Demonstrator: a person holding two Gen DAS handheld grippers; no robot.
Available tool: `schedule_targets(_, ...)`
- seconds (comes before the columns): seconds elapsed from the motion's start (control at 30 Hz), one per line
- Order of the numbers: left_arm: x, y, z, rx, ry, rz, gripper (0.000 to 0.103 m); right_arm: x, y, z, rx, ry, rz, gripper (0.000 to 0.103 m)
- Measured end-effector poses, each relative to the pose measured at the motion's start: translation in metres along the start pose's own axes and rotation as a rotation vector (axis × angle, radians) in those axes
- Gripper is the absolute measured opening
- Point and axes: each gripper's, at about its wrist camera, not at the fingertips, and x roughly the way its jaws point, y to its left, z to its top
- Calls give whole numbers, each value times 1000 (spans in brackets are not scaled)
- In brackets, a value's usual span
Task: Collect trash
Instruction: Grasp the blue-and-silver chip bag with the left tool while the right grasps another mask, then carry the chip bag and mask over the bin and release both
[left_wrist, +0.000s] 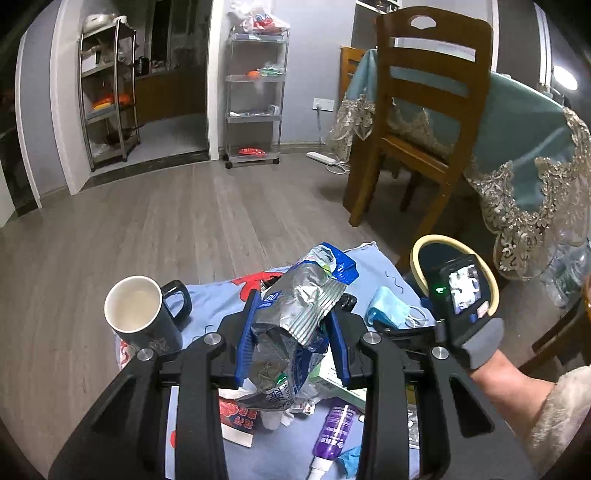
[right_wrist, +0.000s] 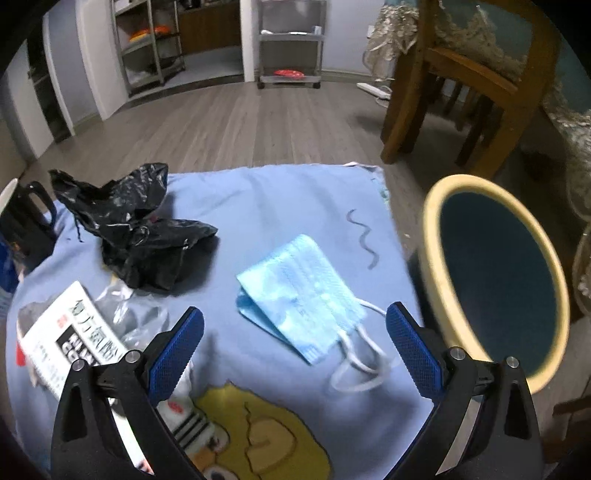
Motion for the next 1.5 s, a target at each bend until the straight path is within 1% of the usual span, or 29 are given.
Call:
schedule_targets(0.1, 1, -3, 0, 25, 4, 16, 34, 13, 7, 0, -19, 5, 1, 93)
schedule_targets(0.13, 1, -3, -1, 27, 5, 18, 34, 16, 7, -1, -21, 9, -4, 83)
schedule_targets(0.17, 1, -3, -1, 29, 5, 19, 34, 21, 8, -1, -22, 23, -16, 66)
schedule_targets(0.2, 1, -2, -1, 32, 4, 23, 34, 24, 9, -2, -22, 36, -31, 58)
schedule_targets(0.23, 0, -2, -2, 37, 3, 31, 34, 27, 8, -3, -20, 52, -48, 53)
schedule_targets(0.3, 0, -3, -1, 48, 1, 45, 34, 25, 6, -4, -13, 43, -51, 39)
schedule_targets(0.33, 0, -4, -1, 53, -1, 53, 34, 24, 5, -3, -14, 44, -57, 29)
schedule_targets(0.37, 0, -4, 0, 55, -2, 57, 34, 21, 4, -2, -11, 43, -54, 23)
schedule_targets(0.43, -2, -6, 2, 67, -10, 73, 34, 12, 1, -2, 10, 37, -34, 19)
schedule_targets(0.53, -7, -14, 5, 96, -34, 94, 34, -6, -1, 2, 36, 22, 2, 16)
schedule_targets(0.67, -19, -23, 11, 122, -78, 86, 34, -38, -1, 13, 50, -14, 27, 15)
schedule_targets(0.77, -28, -32, 14, 159, -111, 95, 34, -77, -11, 25, 101, -49, 87, 15)
schedule_targets(0.87, -33, -40, 16, 181, -133, 93, 34, -109, -17, 33, 102, -79, 117, 15)
schedule_targets(0.97, -38, -47, 17, 199, -148, 89, 34, -149, -19, 33, 42, -120, 104, 15)
schedule_targets(1.1, -43, -54, 19, 222, -168, 92, 34, -181, -36, 30, 21, -161, 95, 15)
schedule_targets(1.2, -43, -60, 18, 246, -173, 98, 34, -191, -59, 22, 49, -180, 79, 15)
schedule_targets(1.27, -43, -63, 17, 244, -166, 93, 34, -189, -82, 21, 114, -177, 90, 15)
schedule_targets(1.33, -42, -64, 13, 240, -156, 86, 34, -186, -99, 22, 147, -171, 94, 15)
schedule_targets(1.4, -36, -72, 12, 244, -134, 64, 34, -178, -115, 30, 161, -170, 58, 15)
schedule_targets(1.5, -16, -97, 17, 275, -102, 23, 34, -166, -142, 37, 214, -165, 57, 15)
